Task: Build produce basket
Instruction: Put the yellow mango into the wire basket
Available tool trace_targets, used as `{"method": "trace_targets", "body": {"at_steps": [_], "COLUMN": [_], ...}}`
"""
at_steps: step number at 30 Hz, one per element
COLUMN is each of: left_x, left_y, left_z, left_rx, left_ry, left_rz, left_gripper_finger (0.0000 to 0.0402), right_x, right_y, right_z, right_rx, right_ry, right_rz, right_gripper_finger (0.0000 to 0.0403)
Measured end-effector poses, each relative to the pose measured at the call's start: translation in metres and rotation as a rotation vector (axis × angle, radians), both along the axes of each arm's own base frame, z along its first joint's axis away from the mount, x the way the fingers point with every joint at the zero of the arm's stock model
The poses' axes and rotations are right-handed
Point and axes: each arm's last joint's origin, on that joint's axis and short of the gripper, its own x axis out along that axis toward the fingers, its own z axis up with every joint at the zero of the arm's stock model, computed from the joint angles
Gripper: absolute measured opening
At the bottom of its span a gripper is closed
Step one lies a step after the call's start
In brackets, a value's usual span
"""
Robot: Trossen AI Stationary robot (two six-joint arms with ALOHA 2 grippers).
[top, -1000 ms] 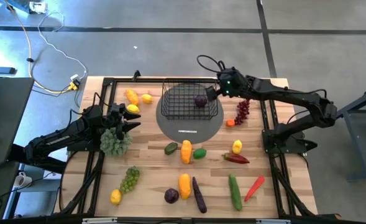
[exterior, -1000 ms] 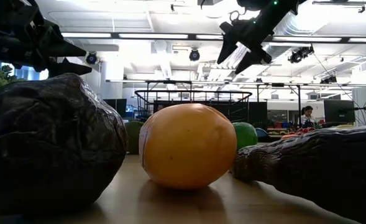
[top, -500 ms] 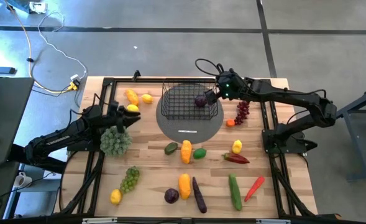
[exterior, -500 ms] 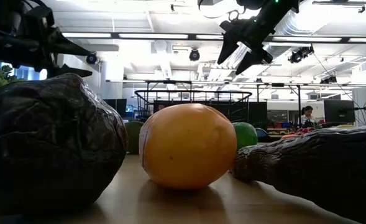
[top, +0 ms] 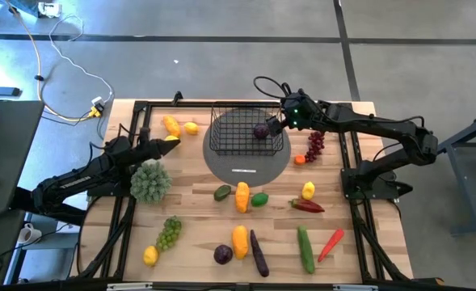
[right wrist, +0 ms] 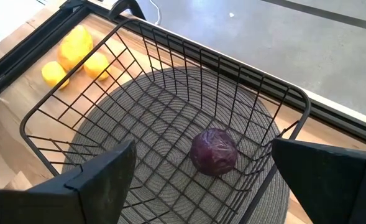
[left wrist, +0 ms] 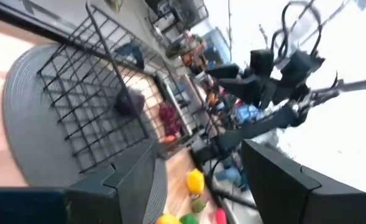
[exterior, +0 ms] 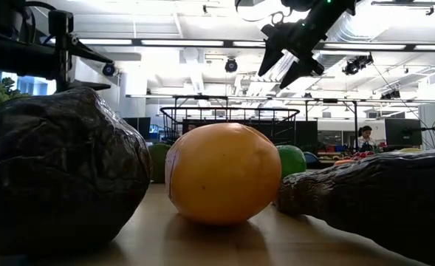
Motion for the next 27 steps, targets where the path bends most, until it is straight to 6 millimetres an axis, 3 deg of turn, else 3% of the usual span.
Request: {"method": "trace_targets", "body": {"at_steps": [14, 27], "left_x": [-0.009, 0.003], "left_y": [0.001, 0.015], "left_z": [0.045, 0.108], "left_rx": [0.108, 0.186], "left_ry": [-0.191, 0.042], "left_rz": [0.191, 0.406], "left_gripper_finger": [0.0218, 0.0218], "right_x": [0.0, 0.0], "right_y": [0.0, -0.001], "right_z": [0.0, 0.0], "right_rx": [-0.014, -0.016], "right_ry": [0.012, 0.013], "right_rz": [0.015, 0.015], "right_gripper_finger": [0.0358, 0.0358]}}
